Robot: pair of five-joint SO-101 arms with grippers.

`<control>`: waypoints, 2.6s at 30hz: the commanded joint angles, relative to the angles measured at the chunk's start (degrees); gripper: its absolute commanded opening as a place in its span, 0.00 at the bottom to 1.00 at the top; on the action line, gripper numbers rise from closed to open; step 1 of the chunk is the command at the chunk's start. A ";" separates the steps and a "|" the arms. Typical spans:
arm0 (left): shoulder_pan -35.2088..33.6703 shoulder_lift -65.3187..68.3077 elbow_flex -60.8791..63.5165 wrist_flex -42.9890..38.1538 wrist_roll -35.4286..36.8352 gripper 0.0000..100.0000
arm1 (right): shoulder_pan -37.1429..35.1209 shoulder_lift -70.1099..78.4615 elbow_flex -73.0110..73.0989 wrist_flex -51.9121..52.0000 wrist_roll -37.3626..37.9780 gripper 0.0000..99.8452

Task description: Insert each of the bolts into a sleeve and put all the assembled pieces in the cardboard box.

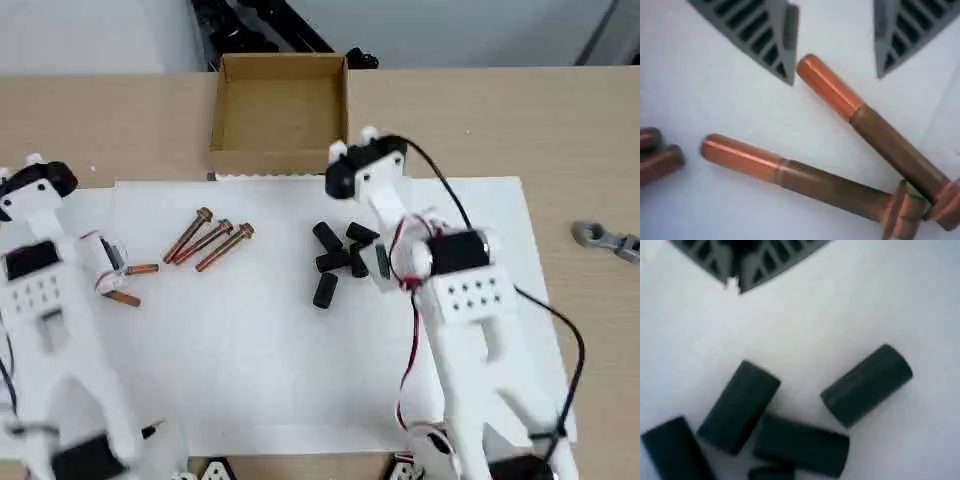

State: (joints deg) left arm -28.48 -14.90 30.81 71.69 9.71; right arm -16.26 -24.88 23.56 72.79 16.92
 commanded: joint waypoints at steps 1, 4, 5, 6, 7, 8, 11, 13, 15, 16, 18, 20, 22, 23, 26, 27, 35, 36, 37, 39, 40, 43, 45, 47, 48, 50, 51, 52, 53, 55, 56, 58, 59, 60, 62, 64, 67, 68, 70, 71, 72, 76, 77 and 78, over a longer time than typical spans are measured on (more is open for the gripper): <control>-0.09 10.81 -6.64 0.62 3.78 0.11 | -0.40 4.97 -9.49 2.51 0.88 0.01; 0.62 14.07 -7.52 0.44 6.07 0.11 | -0.48 7.69 -12.57 3.03 0.97 0.01; 0.70 14.15 -7.43 0.44 6.77 0.11 | -0.48 8.04 -12.92 2.86 1.05 0.01; 0.70 14.15 -7.43 0.35 7.47 0.11 | -0.48 8.31 -12.92 2.68 1.67 0.01; 0.62 13.89 -7.25 0.09 8.53 0.11 | -0.66 8.48 -12.92 2.68 2.64 0.03; 0.53 13.36 -7.25 -0.26 9.76 0.11 | -1.01 8.57 -12.92 2.68 3.16 0.05; 0.53 11.52 -6.29 -1.58 13.45 0.12 | -1.54 8.66 -12.84 3.12 3.96 0.12; -0.79 10.11 -4.70 -2.81 15.65 0.16 | -1.63 8.66 -12.84 3.12 4.22 0.14; -3.43 8.79 -3.03 -4.22 15.74 0.18 | -1.63 8.75 -12.75 3.12 4.22 0.13; -4.92 8.18 -2.24 -4.92 15.91 0.18 | -1.63 8.75 -12.75 3.12 4.22 0.12; -7.38 7.12 -1.45 -6.33 16.09 0.18 | -1.63 9.10 -12.75 3.03 4.40 0.10; -8.00 6.59 -1.27 -7.21 16.18 0.18 | -1.71 10.33 -12.75 3.03 5.89 0.09; -7.82 6.68 -1.27 -7.38 16.18 0.18 | -1.71 11.91 -12.84 3.12 6.51 0.09; -7.82 6.95 -1.36 -7.65 16.35 0.18 | -1.71 12.62 -12.92 3.12 6.51 0.09; -7.91 8.79 -1.36 -9.85 17.32 0.18 | -1.71 14.02 -13.10 3.12 6.51 0.09; -7.82 9.85 -1.36 -10.64 17.41 0.18 | -1.71 14.37 -13.10 3.03 6.51 0.09; -6.24 15.56 -1.71 -14.33 18.73 0.18 | -1.71 14.99 -13.10 2.77 6.59 0.09; -6.24 15.74 -1.71 -14.42 18.73 0.18 | -1.71 14.99 -13.10 2.77 6.59 0.09; -5.98 15.74 -1.80 -14.51 19.34 0.18 | -1.71 14.99 -13.10 2.77 6.59 0.09; -5.80 15.82 -1.71 -14.86 20.13 0.18 | -1.71 14.99 -13.10 2.77 6.59 0.09; -5.71 15.82 -1.63 -14.86 20.22 0.18 | -1.80 14.99 -13.10 2.86 6.59 0.09; -5.89 15.82 -1.01 -13.98 20.13 0.18 | -2.42 14.55 -13.10 3.03 6.24 0.09; -5.98 15.82 -0.13 -13.80 19.87 0.18 | -2.68 14.46 -13.19 3.03 6.24 0.09; -5.98 15.82 0.40 -14.15 19.78 0.18 | -2.68 14.46 -13.19 2.59 6.15 0.09; -5.98 15.82 0.57 -14.42 19.78 0.18 | -2.68 14.46 -13.19 2.59 6.15 0.09; -6.07 15.82 0.66 -14.51 19.87 0.18 | -2.68 14.46 -13.19 2.59 6.07 0.09; -6.07 15.82 0.84 -14.51 19.87 0.18 | -2.68 14.46 -13.19 2.59 6.07 0.09; -6.24 15.82 1.54 -14.77 19.87 0.18 | -2.51 14.46 -13.19 2.59 6.07 0.09; -6.77 15.82 1.98 -15.30 19.87 0.17 | -2.51 14.37 -13.19 2.59 5.80 0.09; -7.74 15.91 3.12 -16.97 19.87 0.12 | -2.42 14.37 -13.19 2.51 3.78 0.09; -7.74 15.91 3.12 -16.88 19.78 0.09 | -2.42 14.37 -13.19 2.51 2.99 0.09; -7.74 15.91 3.12 -16.97 19.60 0.01 | -2.51 14.37 -13.19 2.51 2.55 0.09; -7.74 15.91 3.21 -17.05 19.52 0.01 | -2.51 14.37 -13.19 2.51 2.55 0.09; -7.74 15.91 3.30 -17.05 19.52 0.01 | -2.51 14.37 -13.19 2.51 2.55 0.09; -7.65 15.82 3.30 -17.05 19.52 0.01 | -2.42 14.37 -13.19 2.51 2.55 0.09; -7.65 15.47 3.38 -16.88 19.43 0.01 | -2.42 14.37 -13.19 2.51 2.55 0.09; -7.21 15.21 3.03 -15.12 17.23 0.01 | -2.59 14.37 -13.19 2.68 2.37 0.09; -6.86 15.21 3.03 -14.59 16.70 0.01 | -2.59 14.37 -13.19 2.77 1.58 0.09; -5.98 15.03 3.03 -14.15 15.21 0.01 | -2.51 14.37 -13.19 2.95 -1.14 0.09; -5.45 14.42 3.03 -14.07 14.42 0.01 | -2.59 14.37 -13.19 3.12 -2.11 0.09; -4.84 12.92 3.30 -13.98 13.63 0.01 | -2.59 14.37 -13.19 3.12 -2.99 0.09; -2.46 1.76 3.12 -10.29 11.60 0.01 | -2.68 14.46 -13.19 3.12 -4.92 0.09; -1.67 -2.11 2.86 -8.88 10.81 0.01 | -2.68 14.46 -13.10 3.12 -5.63 0.09; -0.88 -5.98 2.68 -7.47 10.20 0.01 | -2.68 14.64 -13.10 3.12 -6.68 0.09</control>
State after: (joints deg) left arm -31.12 -8.57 34.42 60.79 21.76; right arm -18.55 -9.58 13.36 75.78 12.62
